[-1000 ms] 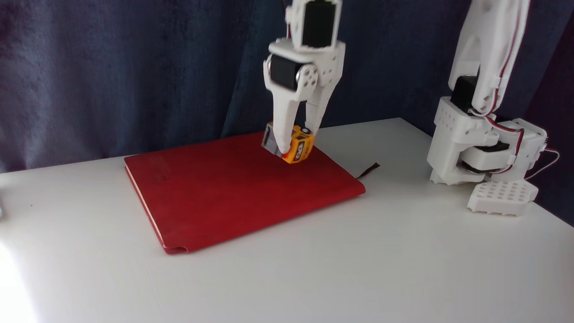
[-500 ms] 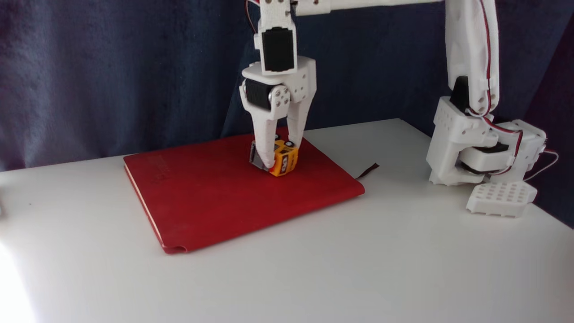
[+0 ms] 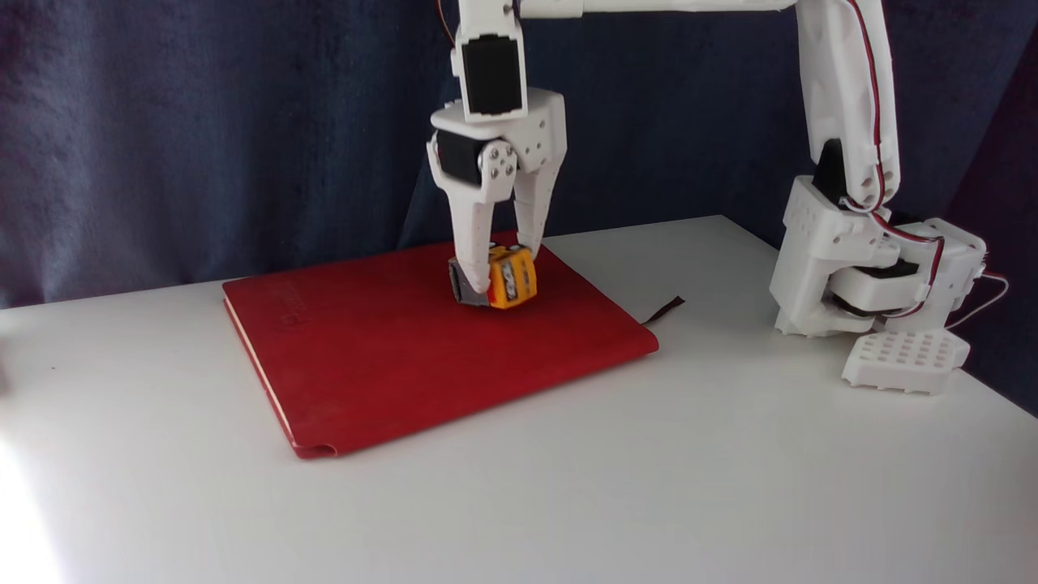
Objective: Grasp a toy truck onto the red notebook.
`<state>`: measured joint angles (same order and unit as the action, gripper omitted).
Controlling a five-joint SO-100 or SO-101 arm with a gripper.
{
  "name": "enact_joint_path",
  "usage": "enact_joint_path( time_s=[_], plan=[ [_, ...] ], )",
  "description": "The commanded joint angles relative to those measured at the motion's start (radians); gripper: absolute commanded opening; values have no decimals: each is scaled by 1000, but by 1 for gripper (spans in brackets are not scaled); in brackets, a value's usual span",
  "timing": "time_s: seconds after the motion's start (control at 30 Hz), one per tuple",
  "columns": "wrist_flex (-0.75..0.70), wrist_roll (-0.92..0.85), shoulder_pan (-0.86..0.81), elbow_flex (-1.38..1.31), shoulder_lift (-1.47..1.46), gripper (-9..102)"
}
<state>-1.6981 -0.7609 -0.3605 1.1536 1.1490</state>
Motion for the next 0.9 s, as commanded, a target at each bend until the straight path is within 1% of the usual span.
enact_joint_path(
  time_s=[0.0,0.37,0.67,0.87],
  plan=[
    [-29,-5,3,-74,18,17],
    [-54,-18,11,-95,-23,19],
    [-58,-34,9,-25,-14,19],
    [-61,-40,14,52,103,18]
  ],
)
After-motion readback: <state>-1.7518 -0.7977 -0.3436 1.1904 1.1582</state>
